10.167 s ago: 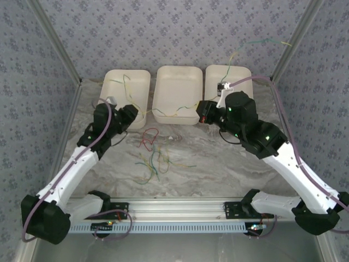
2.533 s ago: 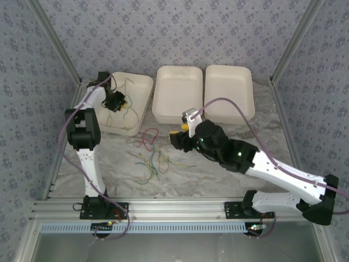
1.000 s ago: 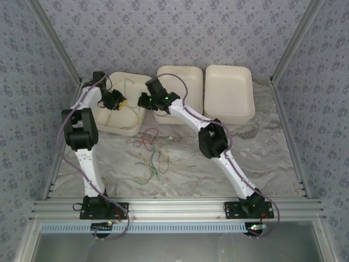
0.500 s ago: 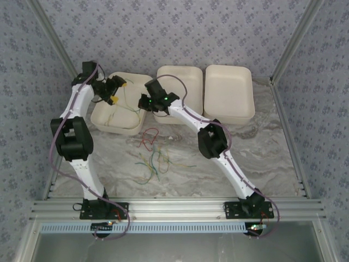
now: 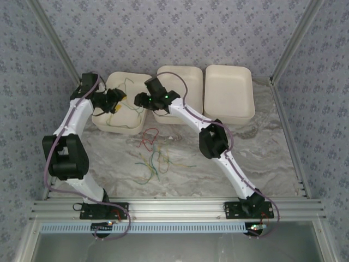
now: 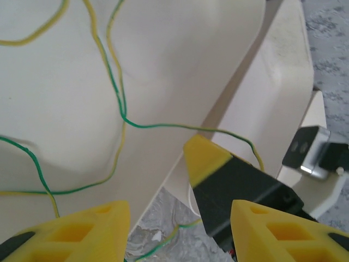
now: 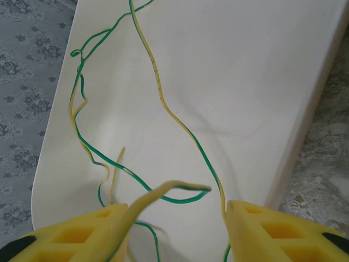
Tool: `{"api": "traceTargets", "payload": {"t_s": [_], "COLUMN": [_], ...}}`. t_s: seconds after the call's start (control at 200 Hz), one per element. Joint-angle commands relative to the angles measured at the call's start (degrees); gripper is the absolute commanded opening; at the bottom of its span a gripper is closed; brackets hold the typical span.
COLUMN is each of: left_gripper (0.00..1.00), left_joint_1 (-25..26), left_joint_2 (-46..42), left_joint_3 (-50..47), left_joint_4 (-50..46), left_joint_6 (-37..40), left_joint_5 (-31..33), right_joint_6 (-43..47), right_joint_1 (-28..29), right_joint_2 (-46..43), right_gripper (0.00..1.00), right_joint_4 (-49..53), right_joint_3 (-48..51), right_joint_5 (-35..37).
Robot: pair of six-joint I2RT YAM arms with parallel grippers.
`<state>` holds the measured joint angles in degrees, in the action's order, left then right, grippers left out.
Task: Untangle the cables
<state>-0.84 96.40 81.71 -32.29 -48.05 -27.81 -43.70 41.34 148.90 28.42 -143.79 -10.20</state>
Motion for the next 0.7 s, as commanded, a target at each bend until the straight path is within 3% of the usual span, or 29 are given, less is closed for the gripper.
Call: {"api": "traceTargets", "payload": {"t_s": [0.0, 0.455, 0.585, 0.695], "left_gripper": [0.52, 0.55, 0.49, 0.49], "left_joint_1": [0.7, 1.4, 6.6, 12.2], "left_joint_2": [-2.5, -7.1, -6.8, -4.3], "left_joint_3": [-3.4, -4.4, -1.2, 3.5], "left_joint_4": [2.7, -0.1, -4.7, -10.6], "left_joint_6": [0.5, 3.0, 9.4, 18.7], "left_joint_5": [1.3, 4.0, 7.0, 16.3], "right_joint_6": [1.4, 5.1, 5.8, 6.1], "right_joint_1": [-0.1, 0.1, 0.3, 0.2], "right_joint_2": [-5.6, -14.2, -21.9, -31.5], "right_gripper": [0.54, 0.60, 0.52, 0.51], "right_joint_4": [3.1, 9.0, 5.2, -1.5], "right_joint_3": [-1.3, 0.5, 12.1, 27.5], "right_joint_5": [2.8, 6.7, 9.4, 10.9]}}
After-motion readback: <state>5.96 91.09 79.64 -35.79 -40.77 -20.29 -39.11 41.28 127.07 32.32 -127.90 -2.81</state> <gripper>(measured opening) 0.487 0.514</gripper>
